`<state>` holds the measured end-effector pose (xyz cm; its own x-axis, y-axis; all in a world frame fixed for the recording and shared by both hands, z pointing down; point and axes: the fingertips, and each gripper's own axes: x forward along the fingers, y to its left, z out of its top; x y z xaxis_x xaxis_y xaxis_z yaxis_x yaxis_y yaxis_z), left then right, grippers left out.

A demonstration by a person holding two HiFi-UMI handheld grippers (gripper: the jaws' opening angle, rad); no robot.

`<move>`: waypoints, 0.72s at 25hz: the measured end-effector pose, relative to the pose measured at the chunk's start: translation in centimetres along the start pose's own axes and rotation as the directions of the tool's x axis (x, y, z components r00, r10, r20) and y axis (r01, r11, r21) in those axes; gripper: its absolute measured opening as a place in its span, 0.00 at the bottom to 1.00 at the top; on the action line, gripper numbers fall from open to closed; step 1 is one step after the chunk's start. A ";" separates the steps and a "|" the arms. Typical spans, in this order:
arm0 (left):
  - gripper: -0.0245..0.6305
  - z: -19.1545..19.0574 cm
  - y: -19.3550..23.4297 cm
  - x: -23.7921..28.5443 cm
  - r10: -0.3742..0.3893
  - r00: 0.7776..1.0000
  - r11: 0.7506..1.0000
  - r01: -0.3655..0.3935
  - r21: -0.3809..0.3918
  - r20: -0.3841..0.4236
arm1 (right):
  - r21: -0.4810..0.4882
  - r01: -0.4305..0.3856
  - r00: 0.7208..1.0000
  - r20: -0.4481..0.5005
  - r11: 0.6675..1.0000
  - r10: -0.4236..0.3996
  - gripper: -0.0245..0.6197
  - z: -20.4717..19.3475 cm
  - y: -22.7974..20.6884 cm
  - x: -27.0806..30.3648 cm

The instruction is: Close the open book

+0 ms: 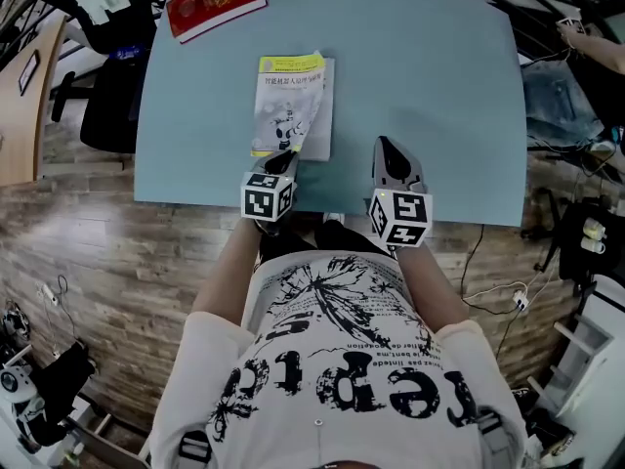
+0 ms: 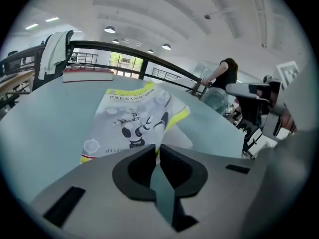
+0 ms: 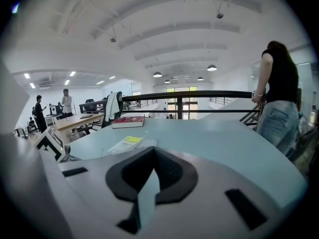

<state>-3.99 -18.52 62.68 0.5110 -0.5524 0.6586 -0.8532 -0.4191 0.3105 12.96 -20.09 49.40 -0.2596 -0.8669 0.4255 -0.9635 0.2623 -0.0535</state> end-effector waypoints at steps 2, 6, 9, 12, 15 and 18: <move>0.08 -0.2 -0.2 0.4 0.024 0.999 0.999 -0.022 0.046 -0.026 | 0.004 -0.002 1.000 -0.004 1.000 0.002 0.05 -0.3 -0.5 -0.1; 0.15 -0.4 -0.9 0.6 0.011 0.999 0.994 -0.005 0.113 -0.050 | 0.011 -0.009 1.000 -0.018 1.000 0.009 0.05 -0.9 -0.9 0.1; 0.29 -0.6 -1.8 0.6 -0.035 0.998 0.992 0.042 0.122 -0.060 | 0.015 -0.016 1.000 -0.024 1.000 0.016 0.05 -1.1 -0.8 0.3; 0.33 -0.7 -2.1 0.6 -0.057 0.996 0.992 0.063 0.106 -0.066 | 0.015 -0.021 0.999 -0.025 1.000 0.021 0.05 -1.1 -0.6 0.3; 0.33 0.1 -2.3 -0.1 -0.069 0.997 0.994 0.072 0.086 -0.038 | 0.011 -0.030 0.999 -0.024 0.999 0.030 0.05 -1.0 0.0 0.4; 0.29 2.0 -2.8 -2.1 -0.088 0.995 0.993 0.085 0.080 0.038 | 0.007 -0.037 0.999 -0.019 0.999 0.037 0.05 -0.6 0.8 0.3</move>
<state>-2.45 -17.67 59.07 0.5878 -0.5405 0.6019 -0.7956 -0.5210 0.3090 12.11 -19.92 50.03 -0.2935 -0.8487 0.4399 -0.9538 0.2910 -0.0749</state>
